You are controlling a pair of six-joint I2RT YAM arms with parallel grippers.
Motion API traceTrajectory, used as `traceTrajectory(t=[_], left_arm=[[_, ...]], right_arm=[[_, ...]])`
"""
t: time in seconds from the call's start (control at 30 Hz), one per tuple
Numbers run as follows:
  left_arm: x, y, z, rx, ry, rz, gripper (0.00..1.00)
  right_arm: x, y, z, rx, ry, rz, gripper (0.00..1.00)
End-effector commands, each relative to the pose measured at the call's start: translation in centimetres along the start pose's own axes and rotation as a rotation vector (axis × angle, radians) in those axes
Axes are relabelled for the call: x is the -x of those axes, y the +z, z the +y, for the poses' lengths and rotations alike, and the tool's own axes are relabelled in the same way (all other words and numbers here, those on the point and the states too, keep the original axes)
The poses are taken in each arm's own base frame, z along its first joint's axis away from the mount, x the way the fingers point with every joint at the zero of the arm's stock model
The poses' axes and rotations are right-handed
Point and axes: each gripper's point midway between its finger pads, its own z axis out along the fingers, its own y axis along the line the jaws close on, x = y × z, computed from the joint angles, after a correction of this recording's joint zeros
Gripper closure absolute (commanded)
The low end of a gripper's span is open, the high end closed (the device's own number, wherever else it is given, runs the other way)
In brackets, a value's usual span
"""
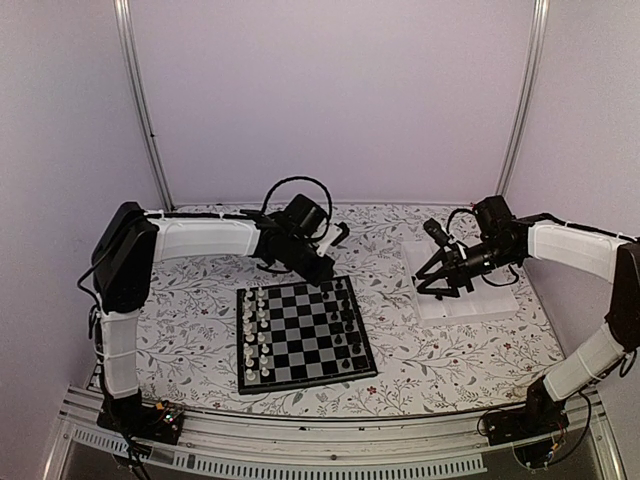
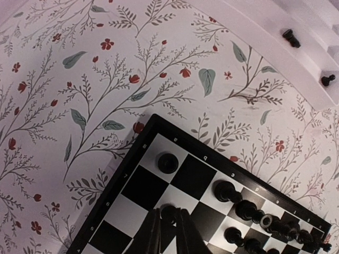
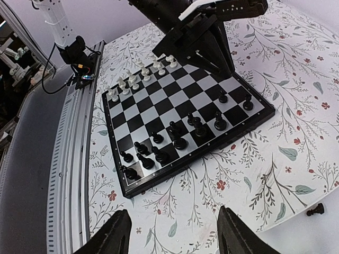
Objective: Set up the chess pieces on the board
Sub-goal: Place the chess piece on the chessboard.
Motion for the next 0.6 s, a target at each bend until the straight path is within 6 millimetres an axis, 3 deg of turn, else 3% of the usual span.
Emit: traceTrajectory(t=[0.0, 0.1, 0.23, 0.37, 0.57], left_arm=[[0.1, 0.8, 0.5, -0.024, -0.028, 0.016, 0.85], [-0.1, 1.0, 0.6, -0.022, -0.031, 0.024, 0.85], [-0.1, 0.1, 0.4, -0.031, -0.04, 0.014, 0.76], [-1.3, 0.1, 0.2, -0.044, -0.043, 0.036, 0.68], [-3.4, 1.5, 0.2, -0.046, -0.059, 0.1, 0.69]], right_arm=[[-0.6, 0.3, -0.6, -0.003, 0.024, 0.015, 0.42], [-0.7, 0.3, -0.6, -0.001, 0.026, 0.015, 0.42], [-0.7, 0.3, -0.5, 0.004, 0.024, 0.013, 0.41], [-0.7, 0.4, -0.4, 0.013, 0.026, 0.014, 0.41], [-1.0, 0.6, -0.6, 0.024, 0.039, 0.02, 0.41]])
